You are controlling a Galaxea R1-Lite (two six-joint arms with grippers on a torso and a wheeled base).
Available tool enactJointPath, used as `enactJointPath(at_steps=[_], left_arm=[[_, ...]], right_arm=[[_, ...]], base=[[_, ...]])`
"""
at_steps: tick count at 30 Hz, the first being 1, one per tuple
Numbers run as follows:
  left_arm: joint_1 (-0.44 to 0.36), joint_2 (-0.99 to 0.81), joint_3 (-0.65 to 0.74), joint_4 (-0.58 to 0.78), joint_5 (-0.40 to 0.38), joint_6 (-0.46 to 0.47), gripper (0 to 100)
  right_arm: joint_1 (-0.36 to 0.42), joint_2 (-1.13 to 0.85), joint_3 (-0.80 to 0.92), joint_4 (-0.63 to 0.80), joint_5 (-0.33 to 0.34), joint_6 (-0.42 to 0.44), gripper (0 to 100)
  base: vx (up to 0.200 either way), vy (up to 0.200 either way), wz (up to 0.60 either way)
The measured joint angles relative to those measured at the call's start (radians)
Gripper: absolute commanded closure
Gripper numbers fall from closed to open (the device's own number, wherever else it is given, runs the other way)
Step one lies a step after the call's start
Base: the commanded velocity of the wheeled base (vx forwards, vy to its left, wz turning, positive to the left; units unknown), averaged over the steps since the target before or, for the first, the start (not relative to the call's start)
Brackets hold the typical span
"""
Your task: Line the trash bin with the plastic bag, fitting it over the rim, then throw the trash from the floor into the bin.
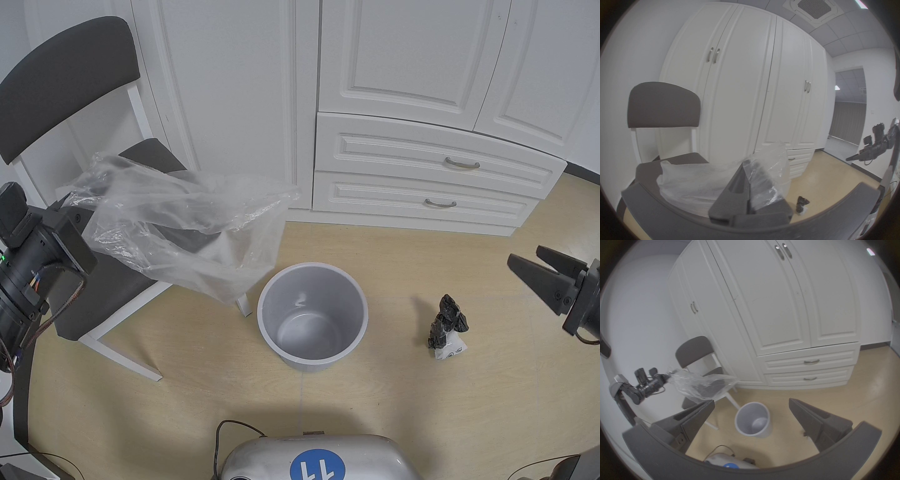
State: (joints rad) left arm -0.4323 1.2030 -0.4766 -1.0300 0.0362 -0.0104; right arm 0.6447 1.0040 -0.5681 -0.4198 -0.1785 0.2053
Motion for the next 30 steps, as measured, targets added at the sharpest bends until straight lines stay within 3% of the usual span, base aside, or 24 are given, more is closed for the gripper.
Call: enactJointPath(at_steps=[8, 17, 30], left_arm=[[-0.18, 0.004, -0.042, 0.001, -0.007, -0.001, 100], [-0.325, -0.012, -0.05, 0.001, 0.0, 0.004, 100], [-0.365, -0.017, -0.048, -0.008, -0.004, 0.005, 100]], right_arm=[[0.148, 0.047, 0.008, 0.013, -0.032, 0.058, 0], [0.181, 0.099, 0.048, 0.003, -0.03, 0.06, 0], [0.188, 0.213, 0.085, 0.0, -0.034, 0.074, 0]], base=[[0.0, 0.0, 0.0], [0.0, 0.0, 0.0], [0.0, 0.0, 0.0]])
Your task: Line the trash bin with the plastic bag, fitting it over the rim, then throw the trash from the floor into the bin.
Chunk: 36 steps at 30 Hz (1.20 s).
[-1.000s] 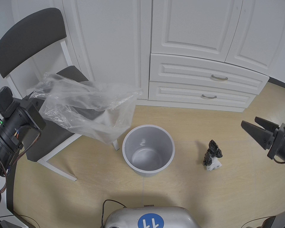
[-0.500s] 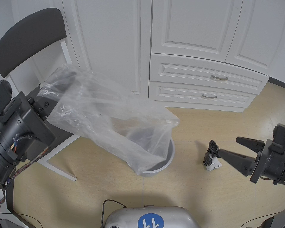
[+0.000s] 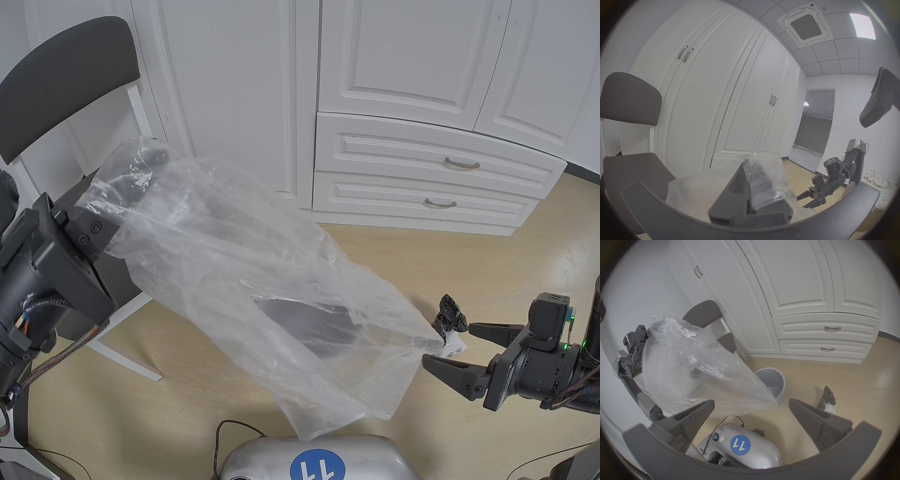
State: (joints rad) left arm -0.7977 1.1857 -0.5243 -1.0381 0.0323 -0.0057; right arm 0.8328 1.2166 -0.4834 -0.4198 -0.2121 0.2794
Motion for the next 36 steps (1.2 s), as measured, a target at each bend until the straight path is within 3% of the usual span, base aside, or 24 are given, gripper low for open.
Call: enactJointPath(at_steps=[15, 24, 36], left_arm=[[-0.069, 0.005, -0.019, -0.045, 0.007, -0.002, 100], [-0.074, 0.007, -0.032, -0.046, 0.008, -0.002, 100], [-0.074, 0.004, -0.069, -0.085, 0.075, -0.003, 100]], right_arm=[[0.003, 0.041, 0.021, 0.007, 0.0, -0.009, 0], [0.048, 0.086, 0.029, -0.001, -0.005, 0.029, 0], [0.111, 0.212, 0.021, -0.219, -0.124, 0.132, 0]], base=[[0.0, 0.0, 0.0], [0.0, 0.0, 0.0], [0.0, 0.0, 0.0]])
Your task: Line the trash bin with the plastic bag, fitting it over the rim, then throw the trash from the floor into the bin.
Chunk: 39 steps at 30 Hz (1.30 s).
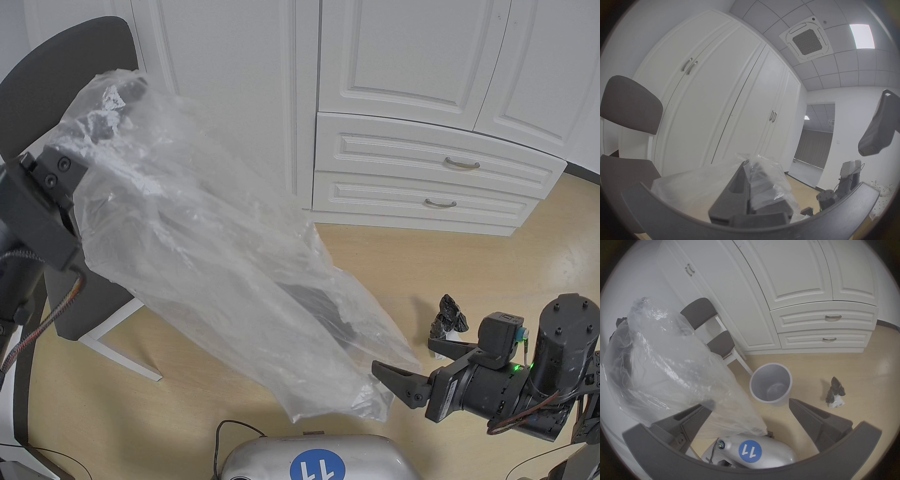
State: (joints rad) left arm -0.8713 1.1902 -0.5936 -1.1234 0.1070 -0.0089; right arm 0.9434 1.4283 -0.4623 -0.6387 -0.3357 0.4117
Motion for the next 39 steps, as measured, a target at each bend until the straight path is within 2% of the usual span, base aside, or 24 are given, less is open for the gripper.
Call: enactJointPath(at_steps=[9, 20, 23, 34, 39], left_arm=[[0.0, 0.01, -0.027, -0.009, 0.013, -0.003, 100], [0.0, 0.018, -0.081, -0.041, 0.068, -0.015, 100], [0.0, 0.023, -0.092, -0.062, 0.073, -0.016, 100], [0.009, 0.036, -0.101, -0.081, 0.095, -0.006, 100], [0.018, 0.034, -0.1, -0.083, 0.096, 0.003, 100]], right_arm=[[0.05, 0.066, -0.006, -0.105, -0.044, 0.064, 0], [0.064, 0.215, -0.013, -0.444, -0.157, 0.089, 0], [0.065, 0.249, -0.021, -0.494, -0.178, 0.091, 0], [0.066, 0.294, -0.067, -0.558, -0.238, 0.092, 0], [0.066, 0.296, -0.087, -0.549, -0.303, 0.068, 0]], base=[[0.0, 0.0, 0.0], [0.0, 0.0, 0.0], [0.0, 0.0, 0.0], [0.0, 0.0, 0.0], [0.0, 0.0, 0.0]])
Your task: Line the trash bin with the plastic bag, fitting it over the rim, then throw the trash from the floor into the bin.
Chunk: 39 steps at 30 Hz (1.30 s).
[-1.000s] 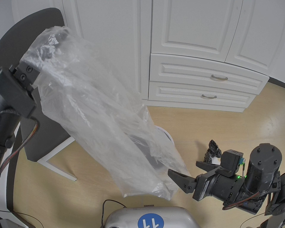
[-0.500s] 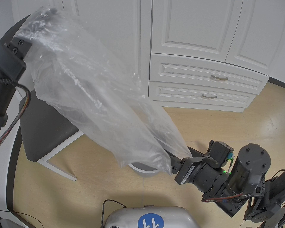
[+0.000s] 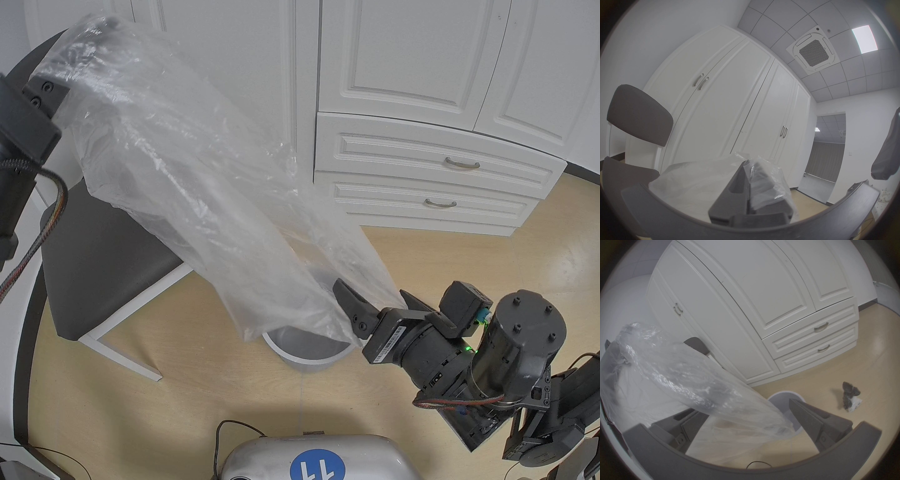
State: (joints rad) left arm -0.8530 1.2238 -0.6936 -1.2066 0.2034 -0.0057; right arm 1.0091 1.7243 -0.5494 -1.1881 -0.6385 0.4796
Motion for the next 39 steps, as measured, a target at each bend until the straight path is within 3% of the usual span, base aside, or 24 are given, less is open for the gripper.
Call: enactJointPath(at_steps=[6, 18, 25, 30, 39], left_arm=[[0.012, -0.01, 0.008, -0.001, 0.001, 0.029, 100], [0.014, -0.016, 0.014, -0.002, 0.002, 0.032, 100], [0.014, -0.021, 0.01, -0.008, 0.002, 0.031, 100], [0.014, -0.024, 0.009, -0.027, 0.002, 0.03, 100], [0.006, -0.028, 0.008, -0.038, 0.001, 0.029, 100]], right_arm=[[-0.015, 0.0, -0.027, 0.009, -0.074, -0.073, 0], [-0.026, -0.02, 0.0, 0.039, -0.058, -0.084, 0], [-0.048, -0.03, 0.036, 0.039, 0.121, 0.011, 0], [-0.099, -0.045, 0.067, 0.031, 0.311, 0.111, 0], [-0.164, -0.054, 0.122, -0.011, 0.449, 0.231, 0]], base=[[0.0, 0.0, 0.0], [0.0, 0.0, 0.0], [0.0, 0.0, 0.0], [0.0, 0.0, 0.0], [0.0, 0.0, 0.0]])
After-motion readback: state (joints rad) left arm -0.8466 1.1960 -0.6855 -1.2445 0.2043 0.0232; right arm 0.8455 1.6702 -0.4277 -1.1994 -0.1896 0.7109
